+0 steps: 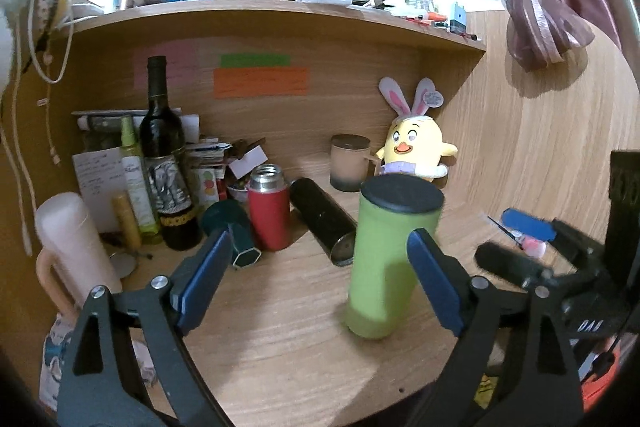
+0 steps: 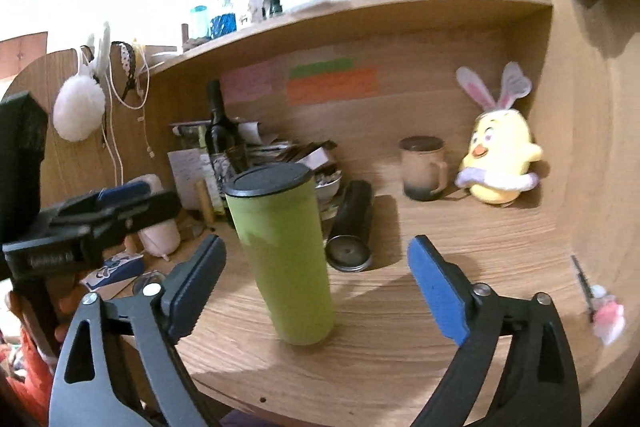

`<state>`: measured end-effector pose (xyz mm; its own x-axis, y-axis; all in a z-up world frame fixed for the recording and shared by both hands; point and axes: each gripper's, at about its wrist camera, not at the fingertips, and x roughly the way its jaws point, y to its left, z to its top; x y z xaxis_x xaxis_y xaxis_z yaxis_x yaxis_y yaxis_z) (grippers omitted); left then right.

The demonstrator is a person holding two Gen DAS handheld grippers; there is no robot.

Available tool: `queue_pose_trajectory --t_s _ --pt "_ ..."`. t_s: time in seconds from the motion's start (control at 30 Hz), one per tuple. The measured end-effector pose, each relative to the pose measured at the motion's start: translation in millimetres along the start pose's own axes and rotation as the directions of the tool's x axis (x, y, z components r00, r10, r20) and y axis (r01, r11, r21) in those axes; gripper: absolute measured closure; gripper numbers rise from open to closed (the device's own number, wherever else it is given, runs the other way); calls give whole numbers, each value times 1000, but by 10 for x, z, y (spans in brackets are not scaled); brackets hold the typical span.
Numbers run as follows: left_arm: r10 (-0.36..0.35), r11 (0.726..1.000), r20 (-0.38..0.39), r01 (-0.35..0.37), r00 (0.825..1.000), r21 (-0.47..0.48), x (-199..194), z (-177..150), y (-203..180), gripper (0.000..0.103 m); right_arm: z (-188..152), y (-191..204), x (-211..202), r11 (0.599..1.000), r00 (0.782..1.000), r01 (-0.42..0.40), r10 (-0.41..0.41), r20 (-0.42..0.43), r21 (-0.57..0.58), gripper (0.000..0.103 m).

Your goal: Flip cup upside down

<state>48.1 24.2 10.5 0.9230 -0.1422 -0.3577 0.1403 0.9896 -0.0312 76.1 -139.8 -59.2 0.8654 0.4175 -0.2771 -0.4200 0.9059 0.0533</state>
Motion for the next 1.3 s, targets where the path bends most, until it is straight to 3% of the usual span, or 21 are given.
queue_pose_trajectory --t_s 0.23,0.5,1.3 --pt "25 999 24 -25 999 -22 -216 -170 -122 1 18 33 -312 999 998 44 -43 47 -20 0" --pt "67 997 35 -66 997 -29 -402 -305 -233 0 -57 101 -482 996 996 74 -71 58 -43 0" --pt "72 997 33 -71 997 -20 -500 -406 -257 0 -153 111 -536 995 995 91 -88 51 -45 0"
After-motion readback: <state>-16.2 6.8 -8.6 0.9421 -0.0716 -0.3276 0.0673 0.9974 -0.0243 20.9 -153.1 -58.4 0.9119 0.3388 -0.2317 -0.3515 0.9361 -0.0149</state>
